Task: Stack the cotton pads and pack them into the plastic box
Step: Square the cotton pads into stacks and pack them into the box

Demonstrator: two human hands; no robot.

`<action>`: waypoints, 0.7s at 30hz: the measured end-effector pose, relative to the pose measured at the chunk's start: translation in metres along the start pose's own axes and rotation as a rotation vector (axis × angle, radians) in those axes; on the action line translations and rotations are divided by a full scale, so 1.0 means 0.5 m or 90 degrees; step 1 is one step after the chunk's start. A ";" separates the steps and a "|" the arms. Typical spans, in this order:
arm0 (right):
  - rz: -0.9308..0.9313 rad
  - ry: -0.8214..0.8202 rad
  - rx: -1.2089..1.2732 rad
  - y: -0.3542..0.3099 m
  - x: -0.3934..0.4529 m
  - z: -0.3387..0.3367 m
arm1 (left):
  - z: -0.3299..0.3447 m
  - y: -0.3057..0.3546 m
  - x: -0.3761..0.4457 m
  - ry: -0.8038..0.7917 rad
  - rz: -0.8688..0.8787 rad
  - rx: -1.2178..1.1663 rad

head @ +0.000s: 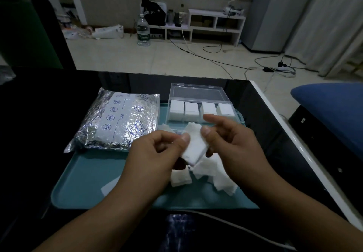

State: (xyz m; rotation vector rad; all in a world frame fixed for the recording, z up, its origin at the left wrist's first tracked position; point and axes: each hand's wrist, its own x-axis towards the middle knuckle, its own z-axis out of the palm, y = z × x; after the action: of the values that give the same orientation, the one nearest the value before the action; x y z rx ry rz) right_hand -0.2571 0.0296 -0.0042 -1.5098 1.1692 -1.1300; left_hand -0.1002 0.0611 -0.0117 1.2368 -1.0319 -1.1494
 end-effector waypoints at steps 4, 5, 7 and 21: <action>0.021 0.051 0.034 -0.003 0.003 -0.005 | 0.006 0.000 -0.003 -0.008 -0.031 -0.035; 0.020 0.055 0.033 -0.003 0.002 -0.004 | 0.008 0.000 -0.003 -0.011 -0.038 -0.046; 0.034 0.062 0.040 -0.006 0.002 -0.003 | 0.011 0.002 -0.004 -0.001 -0.032 -0.048; 0.139 -0.071 -0.010 -0.007 -0.030 0.045 | 0.020 -0.020 -0.024 0.038 0.198 0.231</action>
State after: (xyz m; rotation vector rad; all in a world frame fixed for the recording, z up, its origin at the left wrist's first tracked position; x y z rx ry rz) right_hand -0.2366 0.0473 -0.0070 -1.4001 1.2350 -0.8824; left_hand -0.1125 0.0718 -0.0204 1.3218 -1.3732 -0.7014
